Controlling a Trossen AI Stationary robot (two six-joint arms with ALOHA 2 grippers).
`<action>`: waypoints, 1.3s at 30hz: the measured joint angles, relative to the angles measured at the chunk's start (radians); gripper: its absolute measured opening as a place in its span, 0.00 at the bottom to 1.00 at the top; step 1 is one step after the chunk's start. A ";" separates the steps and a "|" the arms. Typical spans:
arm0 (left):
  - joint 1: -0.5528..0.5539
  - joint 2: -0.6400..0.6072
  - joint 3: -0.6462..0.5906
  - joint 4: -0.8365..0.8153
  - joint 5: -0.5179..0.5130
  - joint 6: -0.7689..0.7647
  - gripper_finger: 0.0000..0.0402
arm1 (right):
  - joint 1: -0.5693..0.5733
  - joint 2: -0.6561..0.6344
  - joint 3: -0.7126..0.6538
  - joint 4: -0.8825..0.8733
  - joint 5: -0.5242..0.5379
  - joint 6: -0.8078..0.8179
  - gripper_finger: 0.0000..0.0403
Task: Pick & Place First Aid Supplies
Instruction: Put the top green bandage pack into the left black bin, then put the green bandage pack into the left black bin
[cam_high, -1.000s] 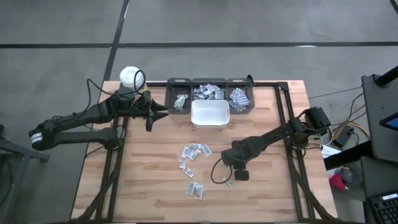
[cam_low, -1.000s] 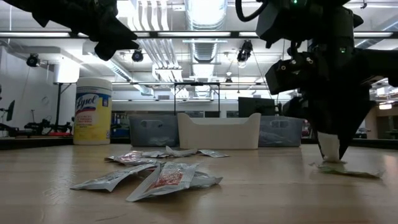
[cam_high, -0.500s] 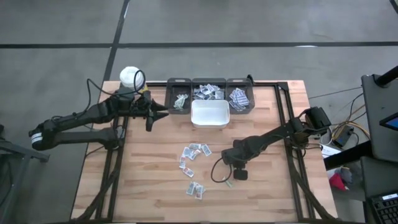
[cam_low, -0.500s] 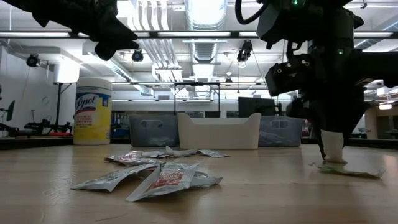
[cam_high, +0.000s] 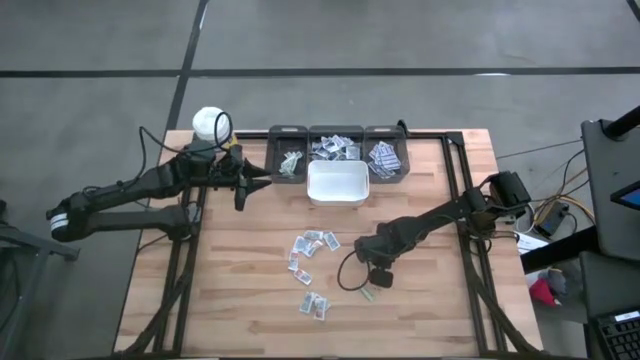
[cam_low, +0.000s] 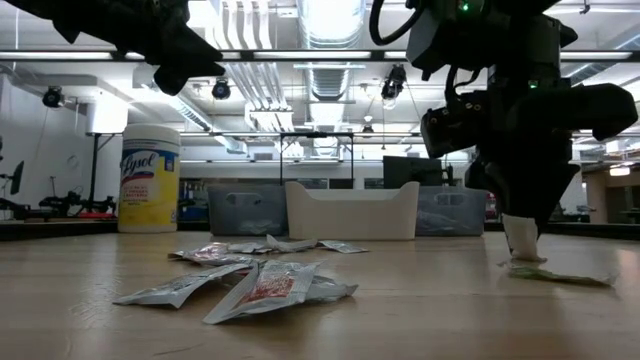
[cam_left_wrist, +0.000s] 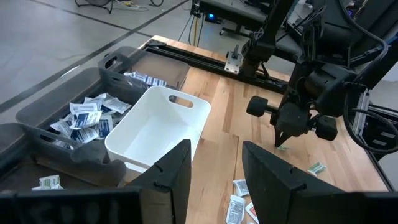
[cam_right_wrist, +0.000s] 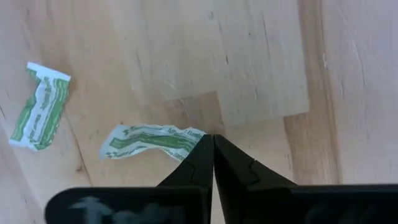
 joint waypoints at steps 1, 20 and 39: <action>0.000 0.000 0.000 0.000 0.000 0.000 0.34 | 0.000 0.000 0.000 0.000 0.000 0.011 0.02; -0.001 0.000 0.000 -0.002 0.000 0.013 0.34 | -0.019 -0.008 0.002 -0.014 -0.060 0.064 0.22; 0.000 0.000 0.000 -0.002 0.000 0.031 0.34 | -0.024 -0.024 0.055 -0.019 -0.131 0.130 0.32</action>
